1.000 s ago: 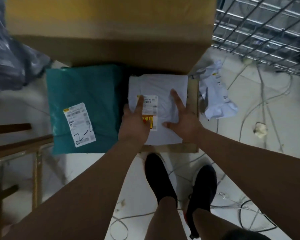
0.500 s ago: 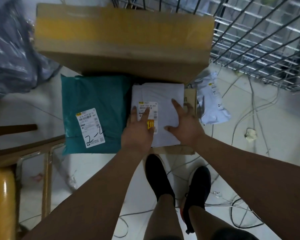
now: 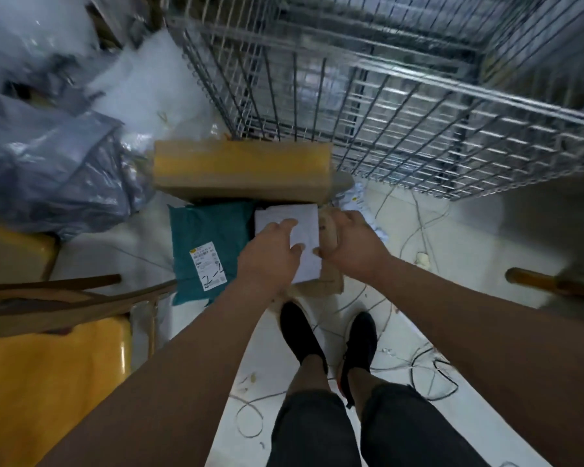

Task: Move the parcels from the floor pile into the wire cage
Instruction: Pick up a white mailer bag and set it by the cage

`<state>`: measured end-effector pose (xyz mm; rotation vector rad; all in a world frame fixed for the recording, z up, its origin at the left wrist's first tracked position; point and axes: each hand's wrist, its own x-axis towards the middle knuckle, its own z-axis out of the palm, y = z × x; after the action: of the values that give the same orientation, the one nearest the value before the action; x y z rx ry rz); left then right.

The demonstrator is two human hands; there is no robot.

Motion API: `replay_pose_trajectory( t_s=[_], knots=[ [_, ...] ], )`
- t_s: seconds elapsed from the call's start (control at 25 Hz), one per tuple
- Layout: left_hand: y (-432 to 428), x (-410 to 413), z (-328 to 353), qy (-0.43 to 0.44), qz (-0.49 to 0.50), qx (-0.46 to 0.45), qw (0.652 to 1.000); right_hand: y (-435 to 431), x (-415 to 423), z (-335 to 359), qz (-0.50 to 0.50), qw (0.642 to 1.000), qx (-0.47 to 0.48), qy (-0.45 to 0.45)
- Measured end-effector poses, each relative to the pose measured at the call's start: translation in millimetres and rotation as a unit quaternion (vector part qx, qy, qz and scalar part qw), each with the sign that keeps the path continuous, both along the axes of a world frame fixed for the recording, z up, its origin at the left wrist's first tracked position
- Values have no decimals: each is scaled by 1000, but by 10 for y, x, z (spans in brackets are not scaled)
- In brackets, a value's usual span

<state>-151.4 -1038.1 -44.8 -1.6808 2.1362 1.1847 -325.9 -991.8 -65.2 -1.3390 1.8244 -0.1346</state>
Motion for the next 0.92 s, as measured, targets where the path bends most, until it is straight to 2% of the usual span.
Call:
replay_pose_trajectory(
  t_s=[0.24, 0.4, 0.52, 0.72, 0.92],
  knots=[
    [122, -215, 1315, -32, -81, 44, 995, 298, -279, 1447, -30, 1000, -6, 0],
    [269, -426, 2116, -25, -169, -1, 985, 651, -328, 2041, -59, 998, 6, 1],
    [328, -627, 2636, -17, -240, -20, 970, 953, -421, 2442, -129, 992, 3, -8],
    [545, -1200, 3340, -8, -316, -15, 949, 1427, -746, 3143, -196, 980, -18, -8],
    [1023, -1874, 3678, 31, -380, -44, 923, 2076, -1277, 3624, -266, 963, -47, 21]
  ],
)
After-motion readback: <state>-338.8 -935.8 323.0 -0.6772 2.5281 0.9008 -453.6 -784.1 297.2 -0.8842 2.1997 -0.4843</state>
